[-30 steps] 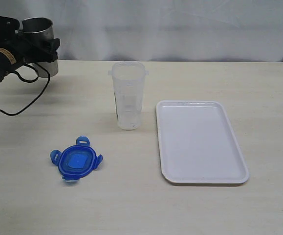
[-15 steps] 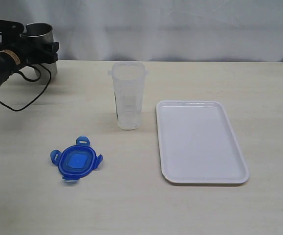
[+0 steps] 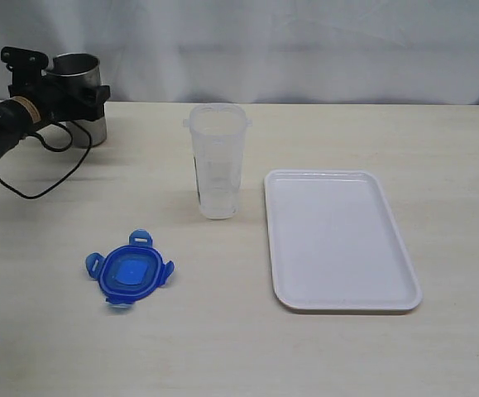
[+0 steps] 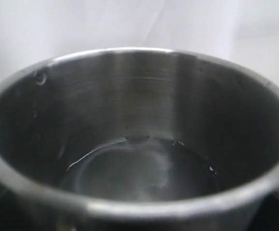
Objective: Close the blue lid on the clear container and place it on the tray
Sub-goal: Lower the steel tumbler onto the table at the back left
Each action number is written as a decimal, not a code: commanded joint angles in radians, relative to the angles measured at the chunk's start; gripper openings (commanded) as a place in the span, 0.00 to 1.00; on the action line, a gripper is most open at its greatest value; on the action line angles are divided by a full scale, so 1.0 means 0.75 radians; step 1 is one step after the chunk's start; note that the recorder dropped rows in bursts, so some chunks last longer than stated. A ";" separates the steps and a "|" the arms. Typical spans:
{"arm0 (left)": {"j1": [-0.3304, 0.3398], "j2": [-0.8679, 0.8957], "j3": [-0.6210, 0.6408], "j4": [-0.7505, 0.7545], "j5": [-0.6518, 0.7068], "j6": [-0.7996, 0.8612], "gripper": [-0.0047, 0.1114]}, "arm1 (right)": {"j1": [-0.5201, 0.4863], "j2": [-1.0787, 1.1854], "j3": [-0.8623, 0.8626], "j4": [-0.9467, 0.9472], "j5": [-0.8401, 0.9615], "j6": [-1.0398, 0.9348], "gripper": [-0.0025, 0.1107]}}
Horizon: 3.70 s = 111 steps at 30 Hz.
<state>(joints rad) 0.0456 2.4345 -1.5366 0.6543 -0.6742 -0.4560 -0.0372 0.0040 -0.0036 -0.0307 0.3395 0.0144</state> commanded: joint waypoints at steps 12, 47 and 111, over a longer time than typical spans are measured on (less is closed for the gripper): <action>0.000 -0.003 0.063 -0.017 -0.145 -0.014 0.04 | -0.008 -0.005 0.005 0.000 -0.010 0.000 0.06; 0.000 -0.003 0.063 -0.021 -0.009 -0.021 0.69 | -0.008 -0.005 0.005 0.000 -0.010 0.000 0.06; 0.002 -0.186 0.321 -0.053 0.069 0.077 0.81 | -0.008 -0.005 0.005 0.000 -0.010 0.000 0.06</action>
<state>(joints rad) 0.0456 2.3177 -1.3173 0.6247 -0.6225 -0.4031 -0.0372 0.0040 -0.0036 -0.0307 0.3395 0.0144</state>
